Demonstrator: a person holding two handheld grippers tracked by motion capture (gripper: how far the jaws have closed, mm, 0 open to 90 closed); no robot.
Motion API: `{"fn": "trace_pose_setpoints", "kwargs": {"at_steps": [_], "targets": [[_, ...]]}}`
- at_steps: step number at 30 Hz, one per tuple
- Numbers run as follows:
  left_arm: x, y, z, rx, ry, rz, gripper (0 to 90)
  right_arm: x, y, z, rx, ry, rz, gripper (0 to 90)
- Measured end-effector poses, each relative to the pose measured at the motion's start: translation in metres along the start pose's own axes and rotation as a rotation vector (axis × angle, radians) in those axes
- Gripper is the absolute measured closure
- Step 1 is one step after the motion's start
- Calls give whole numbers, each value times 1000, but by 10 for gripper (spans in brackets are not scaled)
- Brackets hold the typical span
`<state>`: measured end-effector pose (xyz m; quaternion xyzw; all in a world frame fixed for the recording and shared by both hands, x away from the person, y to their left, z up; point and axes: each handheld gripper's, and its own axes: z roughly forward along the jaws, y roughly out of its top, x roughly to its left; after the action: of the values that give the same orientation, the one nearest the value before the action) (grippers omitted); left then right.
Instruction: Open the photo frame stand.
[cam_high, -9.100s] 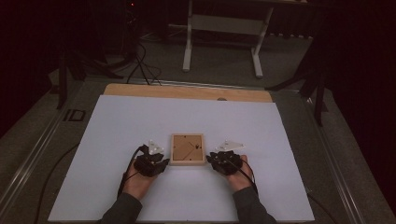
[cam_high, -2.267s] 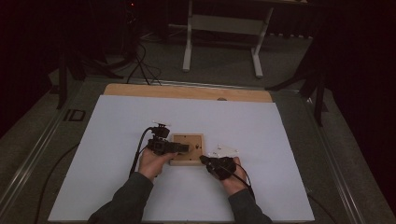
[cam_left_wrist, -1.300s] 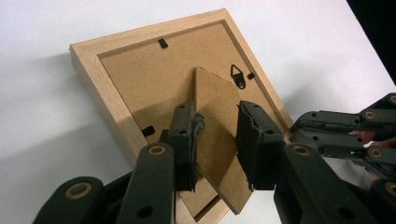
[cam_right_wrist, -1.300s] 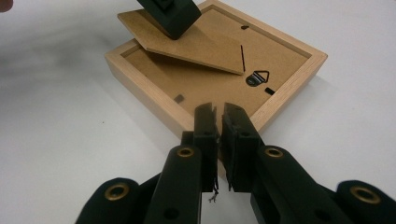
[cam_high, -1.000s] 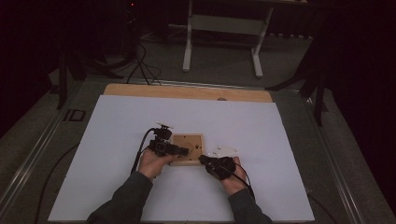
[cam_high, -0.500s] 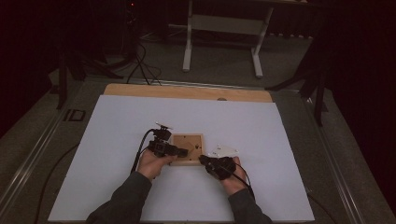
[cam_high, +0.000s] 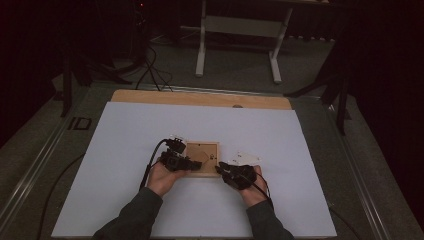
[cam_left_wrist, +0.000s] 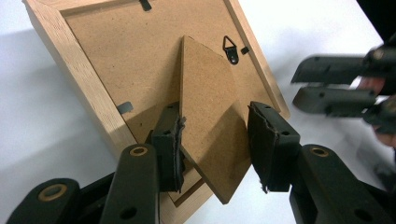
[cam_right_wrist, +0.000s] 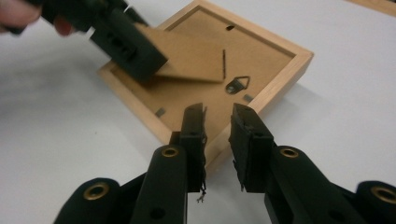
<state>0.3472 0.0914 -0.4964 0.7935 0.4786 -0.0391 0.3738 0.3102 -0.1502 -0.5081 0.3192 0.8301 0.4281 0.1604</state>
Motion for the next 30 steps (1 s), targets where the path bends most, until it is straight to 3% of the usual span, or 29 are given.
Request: {"fn": "trace_pose_setpoints", "kwargs": {"at_steps": [8, 15, 30], "targets": [[-5, -8, -2, -46, 15, 58, 582, -9, 6, -9, -30, 17, 35, 688], [-15, -17, -5, -87, 62, 139, 582, -16, 11, -12, -35, 10, 53, 660], [-24, -32, -7, -134, 110, 220, 583, -17, 16, -13, -45, 14, 65, 620]]}}
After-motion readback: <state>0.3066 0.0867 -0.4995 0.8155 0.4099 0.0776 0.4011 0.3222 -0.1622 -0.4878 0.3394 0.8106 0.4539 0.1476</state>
